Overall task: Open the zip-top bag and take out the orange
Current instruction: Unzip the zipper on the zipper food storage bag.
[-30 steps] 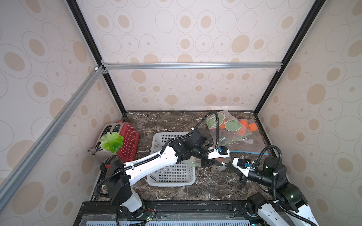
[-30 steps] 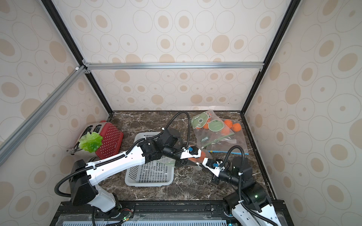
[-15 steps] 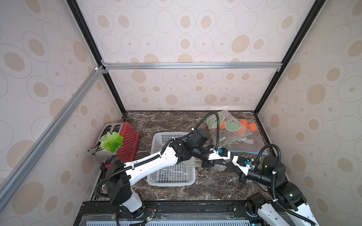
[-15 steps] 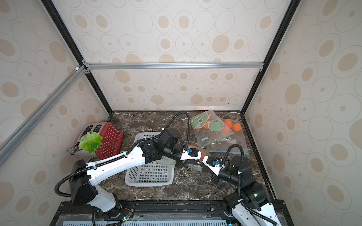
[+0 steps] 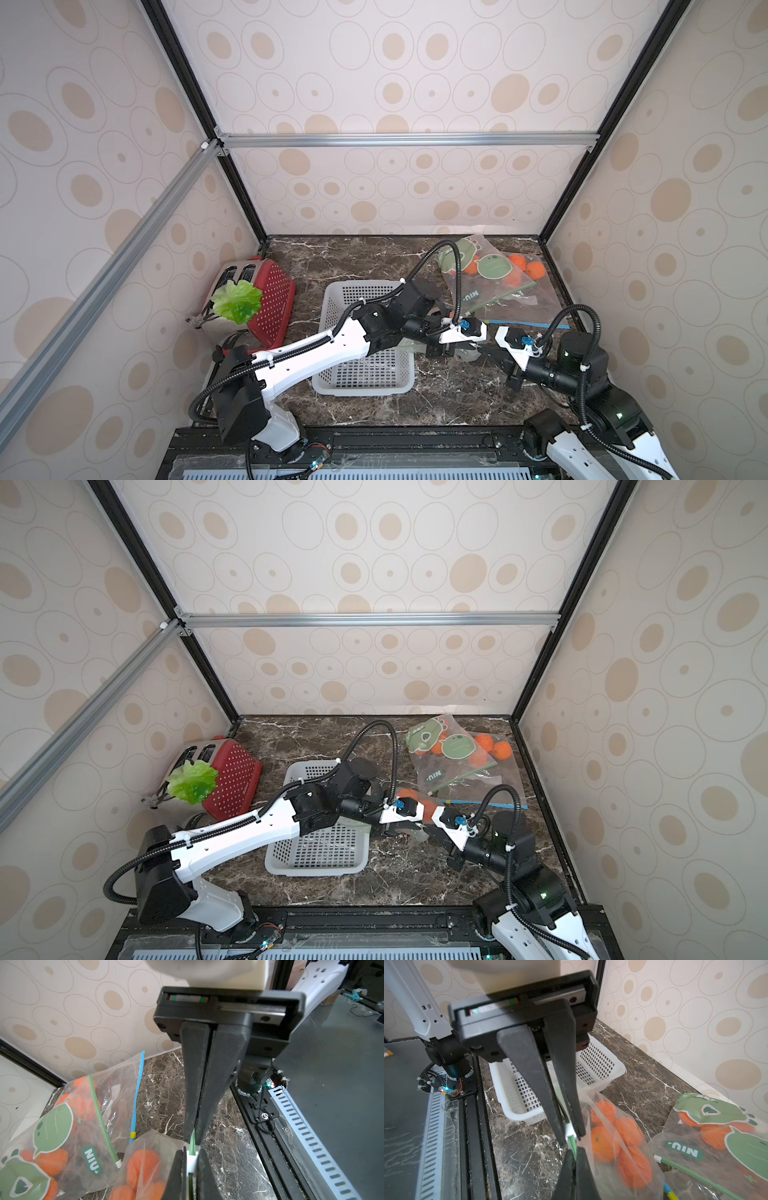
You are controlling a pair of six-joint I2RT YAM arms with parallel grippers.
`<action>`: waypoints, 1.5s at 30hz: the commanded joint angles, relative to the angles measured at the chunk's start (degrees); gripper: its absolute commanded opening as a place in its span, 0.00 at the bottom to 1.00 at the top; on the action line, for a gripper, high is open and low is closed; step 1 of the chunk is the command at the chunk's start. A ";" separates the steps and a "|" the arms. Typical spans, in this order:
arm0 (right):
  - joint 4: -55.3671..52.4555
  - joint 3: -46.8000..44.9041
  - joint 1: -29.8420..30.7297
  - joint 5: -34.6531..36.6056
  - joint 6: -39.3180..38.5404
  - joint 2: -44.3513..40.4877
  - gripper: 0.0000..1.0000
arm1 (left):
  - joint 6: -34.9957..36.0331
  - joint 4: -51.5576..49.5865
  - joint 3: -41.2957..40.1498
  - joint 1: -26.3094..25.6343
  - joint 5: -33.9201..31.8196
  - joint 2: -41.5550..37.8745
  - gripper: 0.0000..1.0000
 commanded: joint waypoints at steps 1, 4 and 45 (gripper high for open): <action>-0.72 4.45 -0.14 5.64 3.67 0.05 0.00 | -0.38 -2.77 -1.43 0.69 -7.97 -2.92 0.00; -3.10 6.64 -0.13 8.59 3.89 0.50 0.00 | -2.42 -0.90 -3.29 1.99 -12.29 -4.81 0.00; -7.34 13.51 -0.13 19.32 5.96 4.26 0.00 | -23.91 -13.07 -11.28 4.73 -47.25 -23.87 0.00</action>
